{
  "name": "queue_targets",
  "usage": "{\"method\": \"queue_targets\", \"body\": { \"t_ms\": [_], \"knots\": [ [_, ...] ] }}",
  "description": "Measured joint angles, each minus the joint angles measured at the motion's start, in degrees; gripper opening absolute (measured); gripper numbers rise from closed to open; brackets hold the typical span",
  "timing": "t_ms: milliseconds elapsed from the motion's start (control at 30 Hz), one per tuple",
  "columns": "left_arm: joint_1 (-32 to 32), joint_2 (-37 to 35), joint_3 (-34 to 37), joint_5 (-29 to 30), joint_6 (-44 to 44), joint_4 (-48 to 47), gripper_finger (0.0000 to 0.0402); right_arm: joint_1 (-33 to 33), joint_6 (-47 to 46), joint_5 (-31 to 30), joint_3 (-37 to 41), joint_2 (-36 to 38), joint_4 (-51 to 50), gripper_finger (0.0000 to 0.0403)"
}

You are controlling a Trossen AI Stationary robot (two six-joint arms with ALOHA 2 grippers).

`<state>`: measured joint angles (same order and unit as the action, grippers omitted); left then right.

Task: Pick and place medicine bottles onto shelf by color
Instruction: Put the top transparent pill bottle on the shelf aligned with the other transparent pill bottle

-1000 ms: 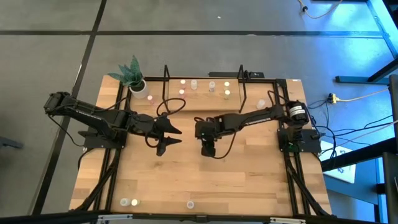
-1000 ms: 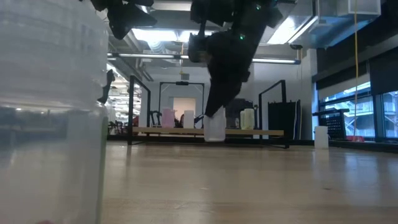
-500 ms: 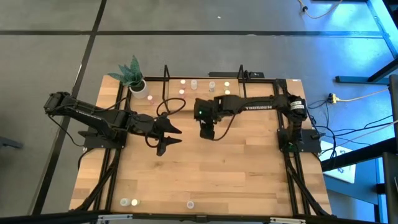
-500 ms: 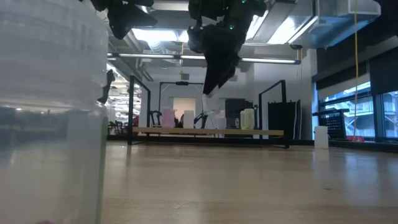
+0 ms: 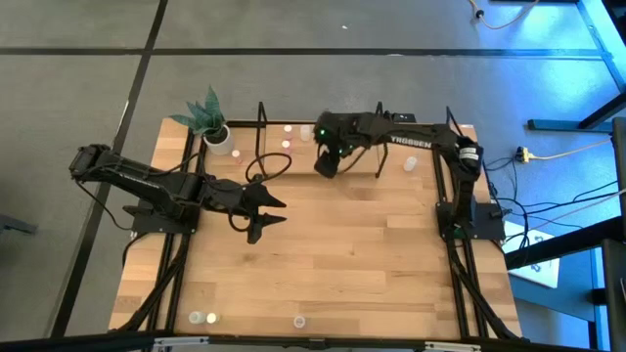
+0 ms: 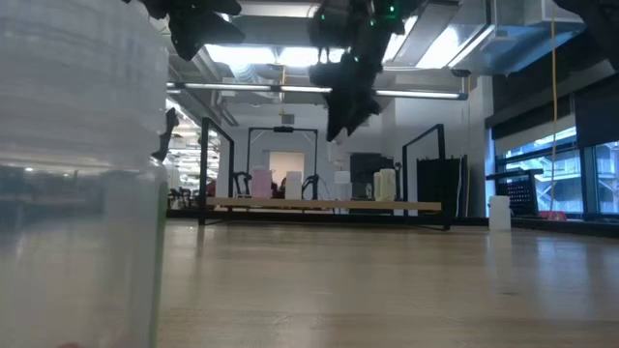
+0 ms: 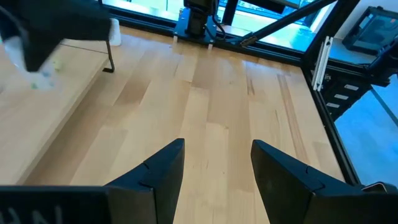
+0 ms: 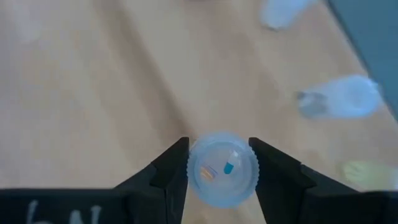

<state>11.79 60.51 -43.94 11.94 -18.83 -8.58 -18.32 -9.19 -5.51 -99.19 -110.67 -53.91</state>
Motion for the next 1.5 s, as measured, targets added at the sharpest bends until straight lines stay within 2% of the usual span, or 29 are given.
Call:
{"method": "queue_targets", "body": {
  "t_ms": [267, 733, 1500],
  "knots": [
    [-0.04, 0.00, 0.00, 1.05, 0.02, 0.00, 0.0180, -4.53, -2.02, -0.03, 3.86, -0.01, 3.84, 0.0156],
    [-0.26, 0.00, -0.02, 3.52, -0.13, 0.02, 0.0180, -4.78, -2.07, -3.92, 9.58, -0.02, 12.66, 0.0156],
    [-0.26, 0.00, -0.02, 3.63, -0.55, 0.04, 0.0180, -5.20, -2.50, -3.94, 9.67, -0.72, 11.77, 0.0156]
  ]
}}
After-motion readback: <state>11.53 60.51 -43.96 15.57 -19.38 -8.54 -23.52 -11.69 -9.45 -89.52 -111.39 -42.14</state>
